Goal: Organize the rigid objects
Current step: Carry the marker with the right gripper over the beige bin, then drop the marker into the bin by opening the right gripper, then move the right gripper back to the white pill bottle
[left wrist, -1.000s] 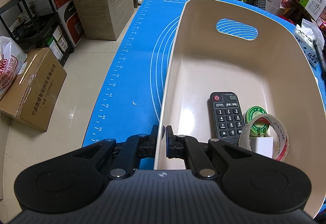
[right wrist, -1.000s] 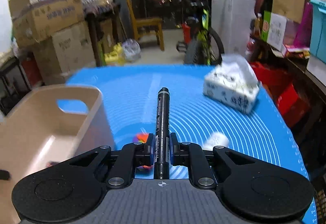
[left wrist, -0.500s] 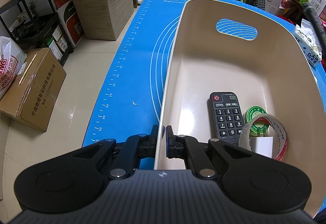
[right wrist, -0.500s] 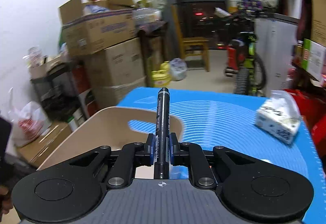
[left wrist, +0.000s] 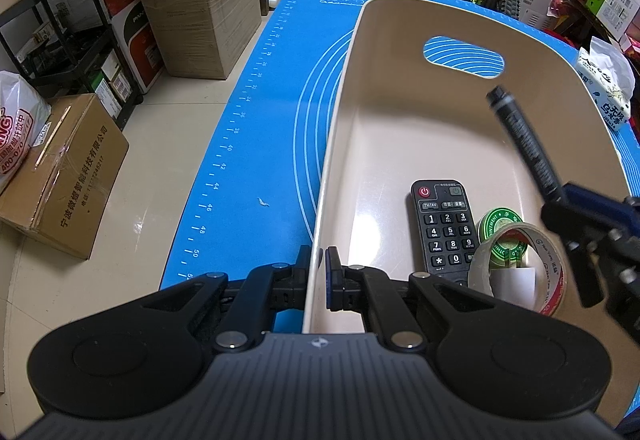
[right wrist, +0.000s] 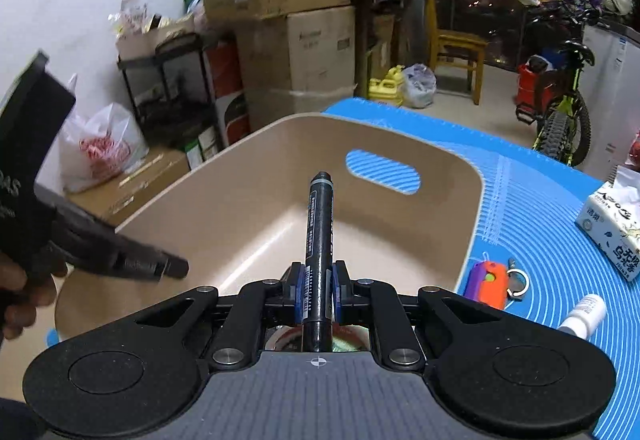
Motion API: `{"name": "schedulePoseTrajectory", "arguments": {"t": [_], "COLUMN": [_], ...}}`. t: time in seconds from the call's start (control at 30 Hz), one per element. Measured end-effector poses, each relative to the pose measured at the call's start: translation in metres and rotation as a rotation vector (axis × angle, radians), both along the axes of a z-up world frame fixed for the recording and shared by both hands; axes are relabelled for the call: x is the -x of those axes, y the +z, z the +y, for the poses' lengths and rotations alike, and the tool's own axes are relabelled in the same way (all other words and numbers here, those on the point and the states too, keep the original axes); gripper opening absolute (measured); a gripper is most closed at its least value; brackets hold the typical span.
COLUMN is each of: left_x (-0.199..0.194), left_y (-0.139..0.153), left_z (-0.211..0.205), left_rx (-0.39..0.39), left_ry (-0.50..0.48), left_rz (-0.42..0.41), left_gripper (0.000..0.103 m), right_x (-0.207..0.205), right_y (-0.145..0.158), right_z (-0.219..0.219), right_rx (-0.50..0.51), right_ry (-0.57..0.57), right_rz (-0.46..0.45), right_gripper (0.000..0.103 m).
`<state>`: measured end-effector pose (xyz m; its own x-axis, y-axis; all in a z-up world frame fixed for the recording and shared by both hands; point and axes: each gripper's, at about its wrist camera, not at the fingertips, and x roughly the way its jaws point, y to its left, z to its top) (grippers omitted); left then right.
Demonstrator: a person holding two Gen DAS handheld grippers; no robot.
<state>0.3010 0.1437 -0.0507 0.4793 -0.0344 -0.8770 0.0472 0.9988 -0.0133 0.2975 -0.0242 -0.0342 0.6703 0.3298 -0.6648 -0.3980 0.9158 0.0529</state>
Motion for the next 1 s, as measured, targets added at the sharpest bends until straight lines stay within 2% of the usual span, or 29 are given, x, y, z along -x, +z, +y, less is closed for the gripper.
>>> {"name": "schedulePoseTrajectory", "arguments": {"t": [0.13, 0.33, 0.4, 0.53, 0.6, 0.8, 1.0], "left_x": [0.0, 0.0, 0.0, 0.0, 0.0, 0.0, 0.0], "left_y": [0.0, 0.0, 0.0, 0.0, 0.0, 0.001, 0.0], "left_z": [0.0, 0.0, 0.0, 0.0, 0.0, 0.0, 0.0], "left_rx": [0.0, -0.002, -0.002, -0.002, -0.003, -0.005, -0.012], "left_ry": [0.0, -0.001, -0.001, -0.001, -0.002, -0.001, 0.001], "left_rz": [-0.001, 0.0, 0.0, 0.0, -0.001, 0.0, 0.0], "left_gripper": [0.007, 0.007, 0.007, 0.007, 0.007, 0.007, 0.007], "right_x": [-0.006, -0.006, -0.005, 0.002, 0.006, 0.009, 0.006], "right_y": [-0.01, -0.014, -0.014, -0.009, -0.004, 0.016, 0.027], "right_z": [0.005, 0.008, 0.006, 0.001, -0.003, -0.036, -0.068], "right_rx": [0.04, 0.073, 0.068, 0.039, 0.03, -0.052, -0.057], "right_ry": [0.012, 0.048, 0.062, 0.104, 0.1, 0.051, -0.009], "right_rz": [0.077, 0.081, 0.079, 0.058, 0.039, -0.009, -0.081], "right_gripper": [0.024, 0.027, 0.039, 0.051, 0.074, 0.077, 0.082]}}
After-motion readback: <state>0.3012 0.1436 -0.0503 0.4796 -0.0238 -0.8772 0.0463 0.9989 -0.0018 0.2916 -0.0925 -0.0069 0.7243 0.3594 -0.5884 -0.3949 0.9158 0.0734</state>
